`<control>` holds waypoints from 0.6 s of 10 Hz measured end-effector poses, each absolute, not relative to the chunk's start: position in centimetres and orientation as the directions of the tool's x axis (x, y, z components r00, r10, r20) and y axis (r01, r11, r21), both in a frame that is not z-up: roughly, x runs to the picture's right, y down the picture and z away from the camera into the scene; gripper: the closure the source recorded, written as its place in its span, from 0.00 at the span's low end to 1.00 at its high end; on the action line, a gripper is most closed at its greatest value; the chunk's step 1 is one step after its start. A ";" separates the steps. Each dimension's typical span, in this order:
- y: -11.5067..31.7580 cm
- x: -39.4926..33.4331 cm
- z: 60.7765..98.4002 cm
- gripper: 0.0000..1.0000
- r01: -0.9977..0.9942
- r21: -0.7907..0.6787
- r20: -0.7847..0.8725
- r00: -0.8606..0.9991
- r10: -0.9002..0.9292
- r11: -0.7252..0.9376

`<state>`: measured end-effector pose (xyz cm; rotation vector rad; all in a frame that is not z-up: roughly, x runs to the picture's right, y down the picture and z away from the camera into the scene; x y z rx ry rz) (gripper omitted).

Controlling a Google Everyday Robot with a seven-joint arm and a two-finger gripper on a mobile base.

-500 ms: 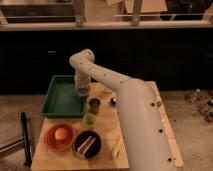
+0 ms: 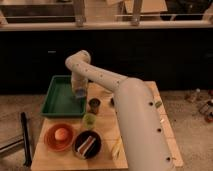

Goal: Wipe tray with sponge

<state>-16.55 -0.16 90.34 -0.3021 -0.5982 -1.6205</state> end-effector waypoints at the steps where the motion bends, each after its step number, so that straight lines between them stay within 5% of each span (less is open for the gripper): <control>1: 0.1 -17.2 89.8 0.98 0.975 0.214 0.516 -0.165 -0.840 -0.060; 6: 2.4 -20.9 89.2 0.98 0.958 0.264 0.525 -0.239 -0.817 -0.110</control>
